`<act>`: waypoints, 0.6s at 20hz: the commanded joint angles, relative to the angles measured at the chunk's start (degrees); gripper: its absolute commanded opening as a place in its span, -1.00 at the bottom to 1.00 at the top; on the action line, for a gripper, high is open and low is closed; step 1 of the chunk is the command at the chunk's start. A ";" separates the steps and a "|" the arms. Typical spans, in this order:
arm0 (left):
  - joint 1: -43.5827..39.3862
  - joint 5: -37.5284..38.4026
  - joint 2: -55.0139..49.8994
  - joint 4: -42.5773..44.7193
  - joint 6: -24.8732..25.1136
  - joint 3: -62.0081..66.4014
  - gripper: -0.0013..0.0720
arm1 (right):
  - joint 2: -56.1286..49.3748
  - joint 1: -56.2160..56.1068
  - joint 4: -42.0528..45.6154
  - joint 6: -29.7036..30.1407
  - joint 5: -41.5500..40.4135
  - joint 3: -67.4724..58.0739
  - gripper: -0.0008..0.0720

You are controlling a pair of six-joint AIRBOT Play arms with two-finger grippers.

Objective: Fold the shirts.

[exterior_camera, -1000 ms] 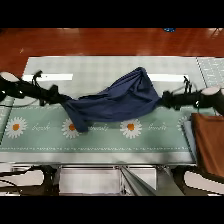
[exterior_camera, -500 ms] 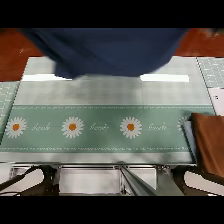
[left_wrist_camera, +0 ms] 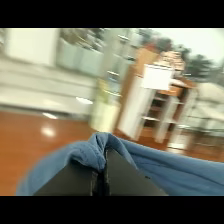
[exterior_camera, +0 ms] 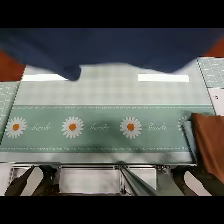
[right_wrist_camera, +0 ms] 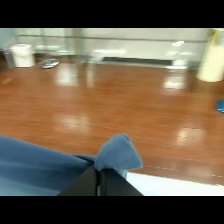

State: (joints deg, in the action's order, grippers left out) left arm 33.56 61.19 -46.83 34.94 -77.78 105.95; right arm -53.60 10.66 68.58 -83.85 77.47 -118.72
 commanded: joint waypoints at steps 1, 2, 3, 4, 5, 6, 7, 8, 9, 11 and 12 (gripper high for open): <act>-7.76 0.07 8.57 19.47 -2.12 0.33 -0.91 | 8.68 0.00 4.90 -0.22 5.09 4.68 -0.91; -13.16 1.42 10.49 27.52 -3.26 0.33 -0.91 | 10.62 -0.02 6.03 -0.70 6.80 7.13 -0.91; -18.43 3.69 12.00 35.87 -5.05 0.33 -0.91 | 12.44 -0.04 7.19 -1.40 7.87 9.77 -0.91; -24.06 7.06 13.38 44.89 -7.61 0.28 -0.91 | 14.29 -0.04 8.15 -2.10 8.48 12.79 -0.91; -28.85 10.36 14.49 52.30 -9.92 -0.04 -0.91 | 15.85 -0.04 8.55 -2.73 8.79 15.63 -0.91; -33.27 13.73 15.39 59.04 -11.91 -0.81 -0.91 | 17.09 -0.04 8.52 -3.02 9.25 18.32 -0.91; -36.33 16.98 15.89 63.80 -13.22 -1.84 -0.91 | 17.79 -0.04 8.50 -3.65 9.49 20.59 -0.91; -38.66 20.46 16.00 67.54 -14.32 -3.52 -0.91 | 17.99 -0.04 8.37 -4.22 9.64 22.56 -0.91; -39.82 22.82 15.87 69.26 -15.50 -5.77 -0.91 | 17.86 -0.07 7.72 -4.37 9.31 24.70 -0.91; -40.06 22.60 15.43 69.55 -17.64 -13.53 -0.91 | 16.11 -0.04 5.29 -3.61 8.44 28.61 -0.91; -40.04 20.90 14.88 69.55 -19.04 -18.05 -0.91 | 14.40 -0.07 3.74 -2.82 8.15 30.36 -0.91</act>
State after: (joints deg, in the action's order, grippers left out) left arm -3.42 79.66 -31.94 96.77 -92.16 96.29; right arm -37.78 10.61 75.02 -87.29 85.86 -93.86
